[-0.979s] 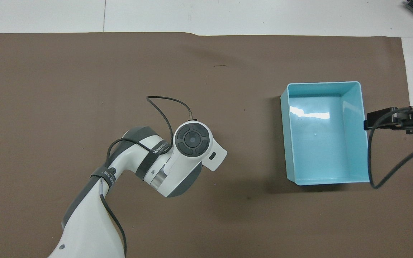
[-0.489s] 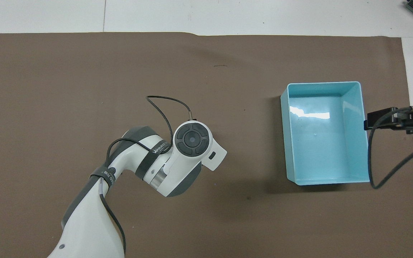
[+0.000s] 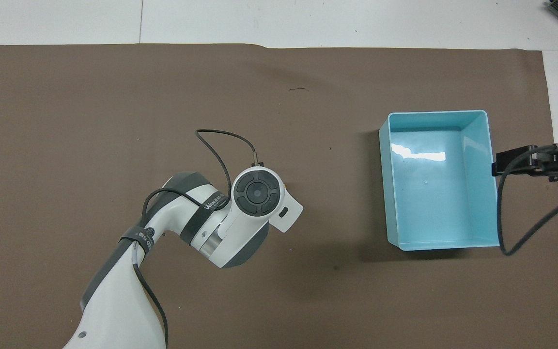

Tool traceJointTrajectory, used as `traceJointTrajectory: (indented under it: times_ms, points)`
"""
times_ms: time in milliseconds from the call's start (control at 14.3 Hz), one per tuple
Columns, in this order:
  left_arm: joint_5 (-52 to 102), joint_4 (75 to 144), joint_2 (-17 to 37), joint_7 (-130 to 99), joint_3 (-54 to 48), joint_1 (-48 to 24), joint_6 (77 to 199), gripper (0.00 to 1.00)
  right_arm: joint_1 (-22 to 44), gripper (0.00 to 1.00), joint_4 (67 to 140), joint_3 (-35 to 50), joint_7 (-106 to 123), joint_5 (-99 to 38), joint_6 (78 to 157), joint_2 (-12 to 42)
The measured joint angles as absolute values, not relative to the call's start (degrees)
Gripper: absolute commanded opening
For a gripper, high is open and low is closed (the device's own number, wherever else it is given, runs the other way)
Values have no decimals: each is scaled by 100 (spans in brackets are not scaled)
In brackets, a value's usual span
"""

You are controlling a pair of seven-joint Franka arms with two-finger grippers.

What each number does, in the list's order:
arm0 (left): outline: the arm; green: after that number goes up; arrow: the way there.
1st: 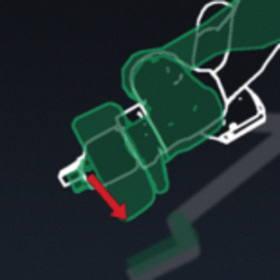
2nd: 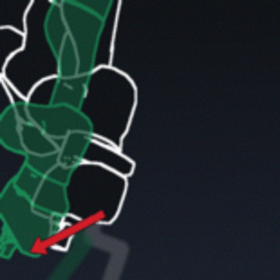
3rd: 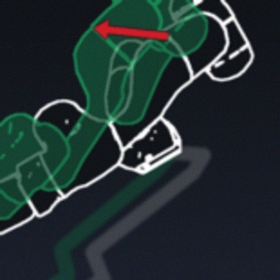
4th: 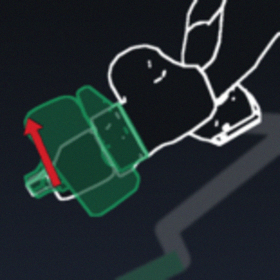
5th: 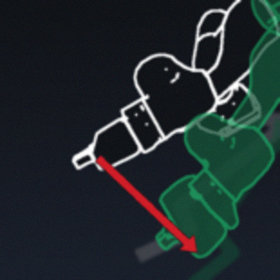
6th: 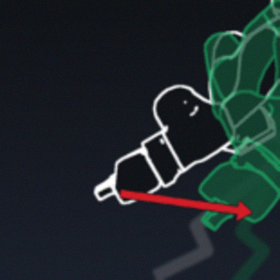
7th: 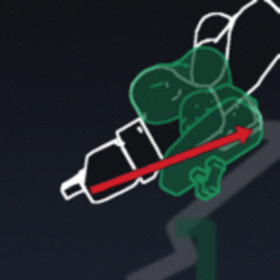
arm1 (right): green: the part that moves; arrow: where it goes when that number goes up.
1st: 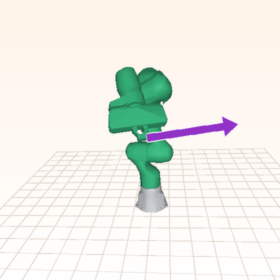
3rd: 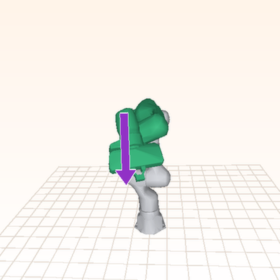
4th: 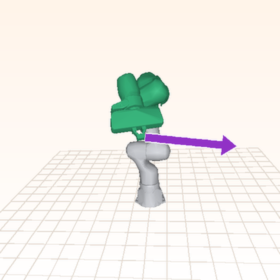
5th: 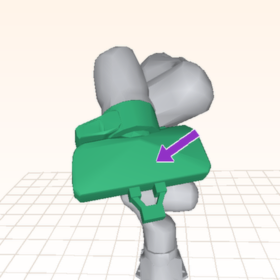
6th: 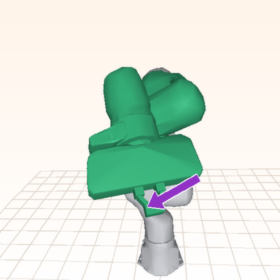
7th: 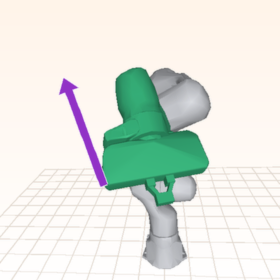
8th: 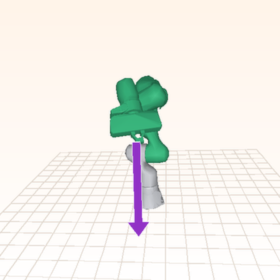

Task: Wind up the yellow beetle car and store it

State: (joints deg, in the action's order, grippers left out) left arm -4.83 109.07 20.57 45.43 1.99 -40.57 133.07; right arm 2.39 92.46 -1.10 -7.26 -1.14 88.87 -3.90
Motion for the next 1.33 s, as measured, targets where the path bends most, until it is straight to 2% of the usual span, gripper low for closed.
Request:
traceJointTrajectory:
  times_ms: [559,1188,1258,1328]
  points:
    - [-483,11066,1882,5217,219,-3284,12939,0,239,100,9246,-111,-725,-114,8887,-391]
    - [-482,11183,1782,5775,224,-2739,12848,0,239,100,9246,-111,-724,-114,8887,-391]
    - [-482,11190,1777,5797,226,-2714,12847,57,239,100,9246,-111,-724,-114,8887,-391]
    - [-483,11192,1775,5803,226,-2707,12848,100,239,100,9246,-111,-724,-114,8887,-391]
